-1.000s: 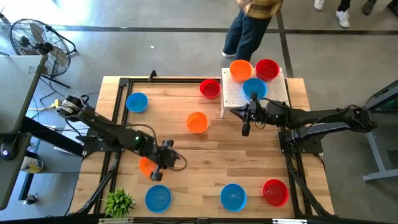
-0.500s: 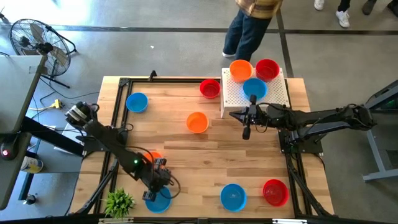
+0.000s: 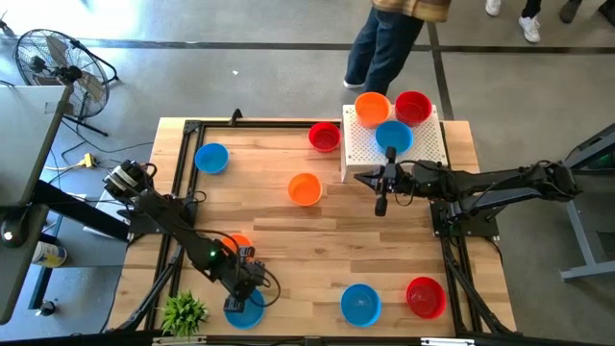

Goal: Pick & Place Mini bowls
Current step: Stack the blue bowl on the blue bowl on the shelf

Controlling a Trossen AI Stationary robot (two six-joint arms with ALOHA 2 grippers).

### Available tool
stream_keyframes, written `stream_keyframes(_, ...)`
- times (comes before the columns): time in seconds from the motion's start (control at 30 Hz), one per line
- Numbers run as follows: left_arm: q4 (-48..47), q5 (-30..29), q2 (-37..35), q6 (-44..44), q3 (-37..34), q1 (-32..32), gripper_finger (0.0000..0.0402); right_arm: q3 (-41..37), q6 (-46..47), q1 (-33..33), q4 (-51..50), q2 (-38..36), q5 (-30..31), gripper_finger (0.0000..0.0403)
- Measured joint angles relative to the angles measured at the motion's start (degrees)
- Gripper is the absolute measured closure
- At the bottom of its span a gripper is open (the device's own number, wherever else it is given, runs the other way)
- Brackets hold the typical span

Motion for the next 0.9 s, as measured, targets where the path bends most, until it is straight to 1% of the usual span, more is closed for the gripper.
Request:
stream_keyframes(0.1, 0.0, 1.0, 0.0, -0.2, 0.0, 0.0, 0.0396, 0.0, -0.1, 0.0, 0.0, 0.0, 0.0, 0.0403)
stream_keyframes(0.3, 0.3, 0.1, 0.0, -0.6, 0.0, 1.9, 0.0399, 0.0, -0.4, 0.0, -0.2, 0.0, -0.7, 0.0403)
stream_keyframes(0.6, 1.4, 2.8, 0.0, -2.8, 0.0, 4.5, 0.0397, 0.0, -0.4, 0.0, -0.2, 0.0, -0.9, 0.0403)
stream_keyframes(0.7, 1.3, 2.7, 0.0, -3.2, 0.0, 4.6, 0.0377, 0.0, -0.4, 0.0, -0.2, 0.0, -0.9, 0.0402)
stream_keyframes(0.9, 0.1, 2.7, 0.0, -2.9, 0.0, 4.5, 0.031, 0.0, -0.4, 0.0, -0.2, 0.0, -0.9, 0.0403)
